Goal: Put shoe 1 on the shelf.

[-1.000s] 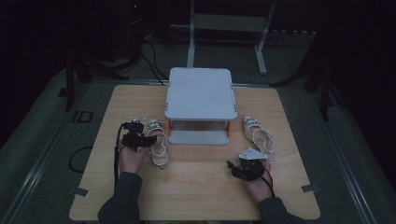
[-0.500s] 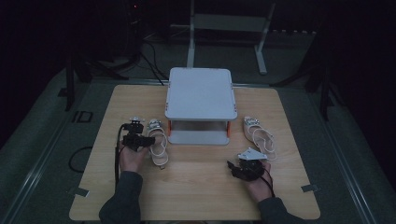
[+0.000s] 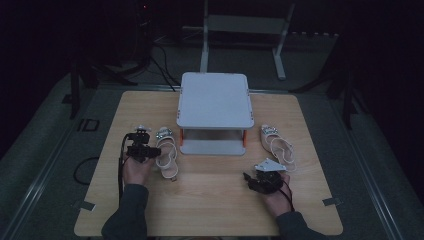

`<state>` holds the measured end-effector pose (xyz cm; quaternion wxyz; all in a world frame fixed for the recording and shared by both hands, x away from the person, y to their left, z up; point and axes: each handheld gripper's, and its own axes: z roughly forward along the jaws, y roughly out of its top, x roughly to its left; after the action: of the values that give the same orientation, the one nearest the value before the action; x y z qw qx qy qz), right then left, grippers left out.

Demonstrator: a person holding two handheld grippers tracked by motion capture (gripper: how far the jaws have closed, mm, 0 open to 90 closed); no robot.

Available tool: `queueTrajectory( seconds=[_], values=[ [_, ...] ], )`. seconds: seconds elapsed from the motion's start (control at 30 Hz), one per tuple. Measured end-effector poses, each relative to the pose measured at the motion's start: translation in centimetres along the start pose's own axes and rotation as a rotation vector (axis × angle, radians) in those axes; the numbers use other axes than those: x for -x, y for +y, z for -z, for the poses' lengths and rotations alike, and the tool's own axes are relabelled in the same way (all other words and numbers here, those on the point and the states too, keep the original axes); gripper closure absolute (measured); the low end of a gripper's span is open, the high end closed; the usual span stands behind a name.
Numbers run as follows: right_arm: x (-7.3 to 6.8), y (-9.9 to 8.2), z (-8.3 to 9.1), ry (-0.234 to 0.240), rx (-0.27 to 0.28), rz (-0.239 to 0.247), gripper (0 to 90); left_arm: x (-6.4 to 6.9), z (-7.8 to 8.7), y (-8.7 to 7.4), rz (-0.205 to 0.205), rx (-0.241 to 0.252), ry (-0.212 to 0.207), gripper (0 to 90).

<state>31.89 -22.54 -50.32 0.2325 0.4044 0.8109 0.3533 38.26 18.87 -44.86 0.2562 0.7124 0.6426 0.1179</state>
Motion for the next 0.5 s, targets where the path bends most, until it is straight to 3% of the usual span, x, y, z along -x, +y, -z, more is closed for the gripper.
queueTrajectory(
  seconds=[0.3,0.5],
  values=[
    [0.0,0.0,0.0,0.000,0.000,0.000,43.5,-0.4,-1.2,0.0,0.012,-0.059,-0.017,67.7],
    [0.0,0.0,0.0,0.002,-0.003,-0.008,43.2,-1.0,-1.2,0.0,0.077,-0.063,-0.075,74.3]
  ],
)
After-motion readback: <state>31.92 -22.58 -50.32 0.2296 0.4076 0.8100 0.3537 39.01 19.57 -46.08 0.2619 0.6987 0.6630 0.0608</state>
